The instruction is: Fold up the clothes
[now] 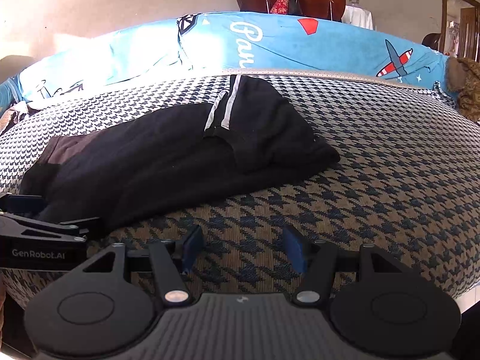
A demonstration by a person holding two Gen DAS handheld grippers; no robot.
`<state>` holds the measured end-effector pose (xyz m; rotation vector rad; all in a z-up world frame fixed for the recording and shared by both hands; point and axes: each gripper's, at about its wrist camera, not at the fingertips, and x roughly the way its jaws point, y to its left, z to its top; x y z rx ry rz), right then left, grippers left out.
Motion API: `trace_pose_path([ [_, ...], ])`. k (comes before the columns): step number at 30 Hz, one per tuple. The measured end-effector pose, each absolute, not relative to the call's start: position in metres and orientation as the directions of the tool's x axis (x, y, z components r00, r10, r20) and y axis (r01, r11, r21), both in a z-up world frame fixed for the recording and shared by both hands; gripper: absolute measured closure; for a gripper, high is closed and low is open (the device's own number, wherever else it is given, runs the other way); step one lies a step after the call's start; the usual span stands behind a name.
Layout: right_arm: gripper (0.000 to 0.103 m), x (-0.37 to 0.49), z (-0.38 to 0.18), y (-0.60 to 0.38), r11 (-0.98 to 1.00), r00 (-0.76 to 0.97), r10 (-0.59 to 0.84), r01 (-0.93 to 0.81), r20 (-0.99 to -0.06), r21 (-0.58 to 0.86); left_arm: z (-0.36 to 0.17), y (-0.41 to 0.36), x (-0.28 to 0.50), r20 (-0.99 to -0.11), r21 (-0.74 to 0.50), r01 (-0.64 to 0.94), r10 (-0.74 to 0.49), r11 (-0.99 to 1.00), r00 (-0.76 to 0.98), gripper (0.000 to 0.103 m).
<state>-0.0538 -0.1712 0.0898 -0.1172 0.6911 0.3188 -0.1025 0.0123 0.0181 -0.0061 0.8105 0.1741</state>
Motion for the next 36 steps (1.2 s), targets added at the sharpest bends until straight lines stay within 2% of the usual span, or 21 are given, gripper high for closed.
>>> trace_pose_path([
  [18,0.043,-0.052,0.091,-0.172,0.954,0.733,0.246,-0.298,-0.634,0.025,0.025,0.026,-0.104,-0.72,0.013,-0.225,0.166,0.974,0.674,0.0],
  [36,0.041,-0.052,0.087,-0.168,0.954,0.734,0.234,-0.3,-0.637,0.004,0.018,0.022,-0.104,-0.727,0.048,-0.215,0.181,0.976,0.662,0.0],
])
